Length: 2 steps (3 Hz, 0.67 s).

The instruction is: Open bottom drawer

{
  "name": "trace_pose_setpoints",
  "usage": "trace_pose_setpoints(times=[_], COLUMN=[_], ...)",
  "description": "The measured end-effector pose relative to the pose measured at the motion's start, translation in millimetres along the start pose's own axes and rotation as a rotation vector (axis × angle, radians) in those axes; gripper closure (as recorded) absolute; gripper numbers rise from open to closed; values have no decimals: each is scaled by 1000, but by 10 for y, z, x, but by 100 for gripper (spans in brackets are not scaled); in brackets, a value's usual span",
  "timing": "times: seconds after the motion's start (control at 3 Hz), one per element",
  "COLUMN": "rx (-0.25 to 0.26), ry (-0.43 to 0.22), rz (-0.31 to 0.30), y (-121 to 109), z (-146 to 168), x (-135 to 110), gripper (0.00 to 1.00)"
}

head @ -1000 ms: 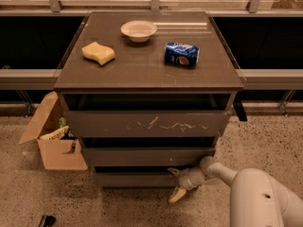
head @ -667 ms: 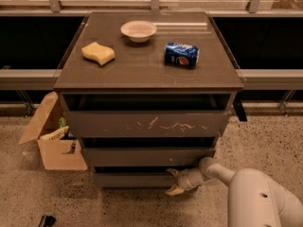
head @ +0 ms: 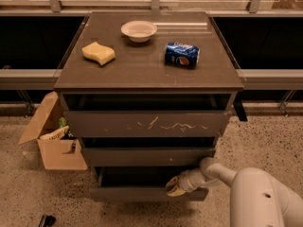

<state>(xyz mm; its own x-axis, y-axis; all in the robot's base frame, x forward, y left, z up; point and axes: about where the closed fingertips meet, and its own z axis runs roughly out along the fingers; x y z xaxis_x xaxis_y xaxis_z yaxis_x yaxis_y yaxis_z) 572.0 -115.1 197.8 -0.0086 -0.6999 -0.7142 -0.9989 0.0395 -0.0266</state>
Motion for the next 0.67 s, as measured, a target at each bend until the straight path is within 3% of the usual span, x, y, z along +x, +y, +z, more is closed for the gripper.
trace_pose_setpoints(times=[0.33, 0.67], rx=[-8, -8], ry=[-23, -23], rz=[-17, -17], y=[87, 87], z=[-58, -58], x=[-81, -81], gripper=[100, 81])
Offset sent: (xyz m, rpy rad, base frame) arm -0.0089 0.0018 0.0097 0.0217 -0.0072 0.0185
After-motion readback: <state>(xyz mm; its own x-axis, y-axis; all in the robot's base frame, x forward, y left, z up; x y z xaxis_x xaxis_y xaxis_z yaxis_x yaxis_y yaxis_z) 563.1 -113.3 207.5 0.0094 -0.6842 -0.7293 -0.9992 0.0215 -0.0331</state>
